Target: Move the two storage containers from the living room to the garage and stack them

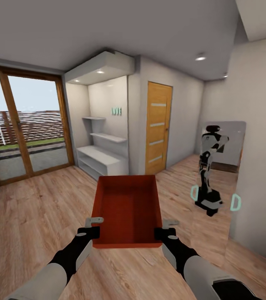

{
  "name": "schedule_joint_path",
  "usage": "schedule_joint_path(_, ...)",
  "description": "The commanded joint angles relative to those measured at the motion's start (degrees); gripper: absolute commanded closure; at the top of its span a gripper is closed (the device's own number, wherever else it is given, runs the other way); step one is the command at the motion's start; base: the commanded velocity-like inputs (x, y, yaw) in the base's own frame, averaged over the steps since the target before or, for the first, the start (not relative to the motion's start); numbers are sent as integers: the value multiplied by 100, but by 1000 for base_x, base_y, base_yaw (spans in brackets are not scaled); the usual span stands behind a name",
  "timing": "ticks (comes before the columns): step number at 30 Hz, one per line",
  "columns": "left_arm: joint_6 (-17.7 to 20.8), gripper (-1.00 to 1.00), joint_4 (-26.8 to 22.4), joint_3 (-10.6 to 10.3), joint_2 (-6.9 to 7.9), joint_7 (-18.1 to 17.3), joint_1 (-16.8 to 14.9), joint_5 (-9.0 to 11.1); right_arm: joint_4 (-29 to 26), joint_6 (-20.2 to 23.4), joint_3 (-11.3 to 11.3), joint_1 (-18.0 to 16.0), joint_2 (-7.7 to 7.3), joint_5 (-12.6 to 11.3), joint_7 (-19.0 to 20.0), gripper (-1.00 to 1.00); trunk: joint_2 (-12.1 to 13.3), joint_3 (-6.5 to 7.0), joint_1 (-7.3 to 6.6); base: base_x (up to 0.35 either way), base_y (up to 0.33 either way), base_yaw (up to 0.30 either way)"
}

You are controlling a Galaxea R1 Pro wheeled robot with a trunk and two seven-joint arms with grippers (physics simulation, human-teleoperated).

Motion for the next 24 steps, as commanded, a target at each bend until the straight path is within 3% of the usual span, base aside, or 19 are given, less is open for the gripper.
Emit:
schedule_joint_path(1, 37, 100, 2, 481, 13, 362, 1, 37, -16, -354, -186, -6, -248, 82, -189, 100, -4, -2, 5, 323, 0, 23)
schedule_joint_path(24, 40, 100, 5, 481, 14, 362, 1, 37, -16, -351, -176, -6, -246, 82, -193, 100, -4, -2, 5, 323, 0, 1)
